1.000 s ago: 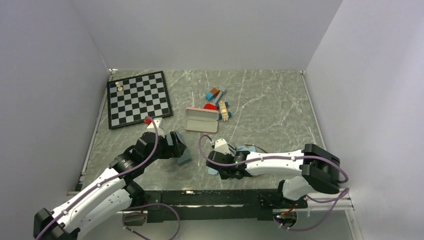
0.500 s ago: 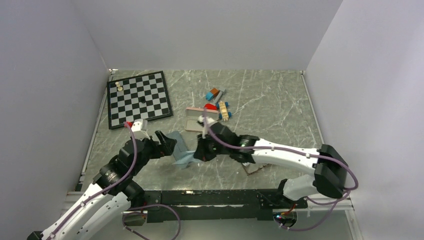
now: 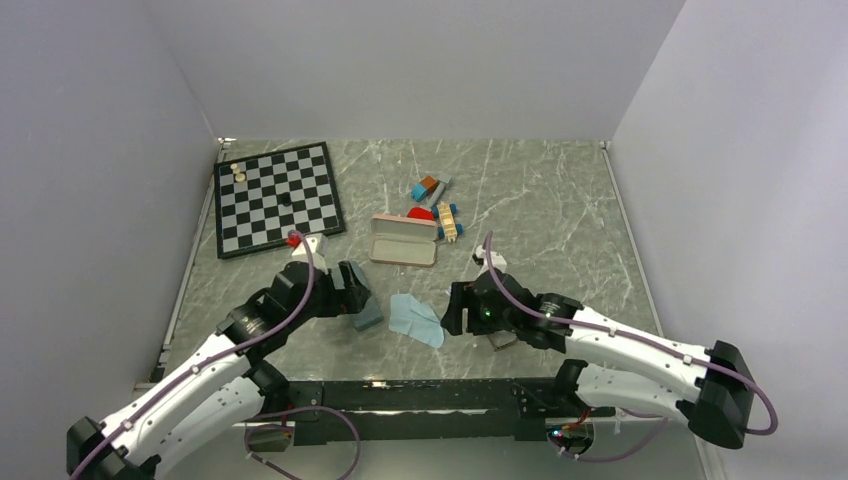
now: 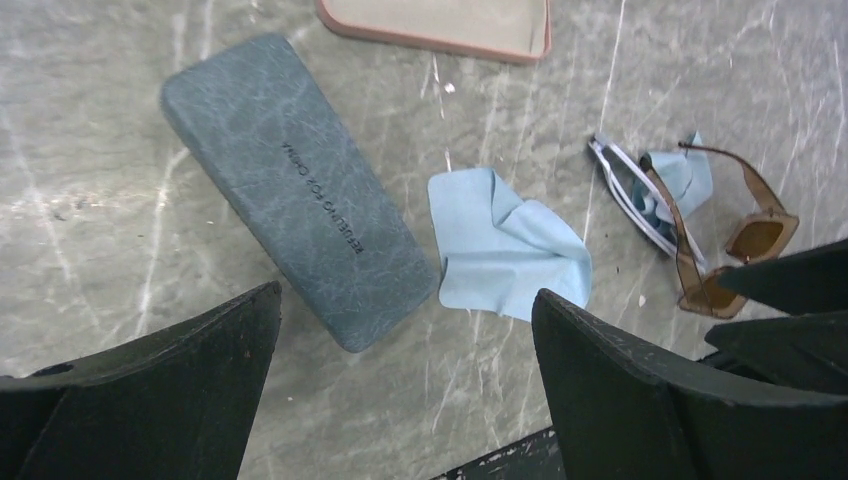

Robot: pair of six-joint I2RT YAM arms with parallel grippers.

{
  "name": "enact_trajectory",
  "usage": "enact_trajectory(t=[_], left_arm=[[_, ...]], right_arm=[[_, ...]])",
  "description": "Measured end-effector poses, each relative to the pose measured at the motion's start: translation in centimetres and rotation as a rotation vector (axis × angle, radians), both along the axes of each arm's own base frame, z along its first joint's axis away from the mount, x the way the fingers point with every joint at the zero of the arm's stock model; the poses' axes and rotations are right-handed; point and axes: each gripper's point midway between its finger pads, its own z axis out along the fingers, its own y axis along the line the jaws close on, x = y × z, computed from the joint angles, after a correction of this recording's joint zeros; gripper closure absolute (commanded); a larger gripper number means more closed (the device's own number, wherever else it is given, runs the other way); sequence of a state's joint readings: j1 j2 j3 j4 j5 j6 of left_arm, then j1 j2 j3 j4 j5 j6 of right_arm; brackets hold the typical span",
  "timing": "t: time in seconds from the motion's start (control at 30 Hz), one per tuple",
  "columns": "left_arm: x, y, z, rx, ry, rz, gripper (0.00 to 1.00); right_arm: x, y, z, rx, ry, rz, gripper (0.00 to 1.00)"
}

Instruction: Organize the sunglasses

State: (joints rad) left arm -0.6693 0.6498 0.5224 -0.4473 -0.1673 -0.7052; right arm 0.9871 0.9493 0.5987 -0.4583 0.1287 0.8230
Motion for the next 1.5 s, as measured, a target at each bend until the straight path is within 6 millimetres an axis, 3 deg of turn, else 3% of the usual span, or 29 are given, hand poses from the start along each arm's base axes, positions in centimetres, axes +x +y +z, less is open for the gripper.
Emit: enact_trajectory(t=[0.1, 0.13, 0.23, 0.43, 0.6, 0.87, 1.13, 1.2, 1.33, 1.5], left_arm=[[-0.3, -1.0, -0.8, 0.003, 0.037, -0.054, 0.01], [-0.6, -1.5, -1.1, -0.003, 0.055, -0.085, 0.01], [-0.8, -1.7, -1.1, -0.001, 0.060, -0.101, 0.01], [-1.0, -1.9, -1.3, -0.002, 0.070, -0.122, 0.01], [-1.0, -1.9, -1.3, -0.001, 0.070, -0.121, 0.01], [-0.9, -1.3, -0.9, -0.001, 0.049, -0.095, 0.01], [-0.7, 1.0, -0.4, 0.000, 0.030, 0.042, 0.01], [-0.7, 1.5, -0.2, -0.004, 0.017, 0.067, 0.01], [-0.8, 2.4, 0.0, -0.011, -0.003, 0.109, 0.01], [-0.9, 2.8, -0.2, 0.003, 0.004, 0.130, 0.01]], right_arm=[[0.5, 0.7, 0.1, -0.031, -0.011, 0.018, 0.28], [0.7, 1.4, -1.6, -0.105, 0.015, 0.036, 0.29], [0.2, 1.5, -3.2, -0.182, 0.043, 0.048, 0.35], [-0.9, 4.1, -6.0, -0.325, 0.083, 0.035, 0.50], [-0.9, 3.6, -7.5, -0.391, 0.111, -0.041, 0.57], [-1.0, 3.6, -8.1, -0.422, 0.128, -0.083, 0.57], [-1.3, 4.3, -8.5, -0.441, 0.142, -0.088, 0.65], [-1.3, 4.4, -8.6, -0.449, 0.144, -0.094, 0.69], [-1.2, 4.4, -8.6, -0.454, 0.143, -0.115, 0.87], [-1.1, 4.3, -8.6, -0.446, 0.146, -0.145, 0.92]])
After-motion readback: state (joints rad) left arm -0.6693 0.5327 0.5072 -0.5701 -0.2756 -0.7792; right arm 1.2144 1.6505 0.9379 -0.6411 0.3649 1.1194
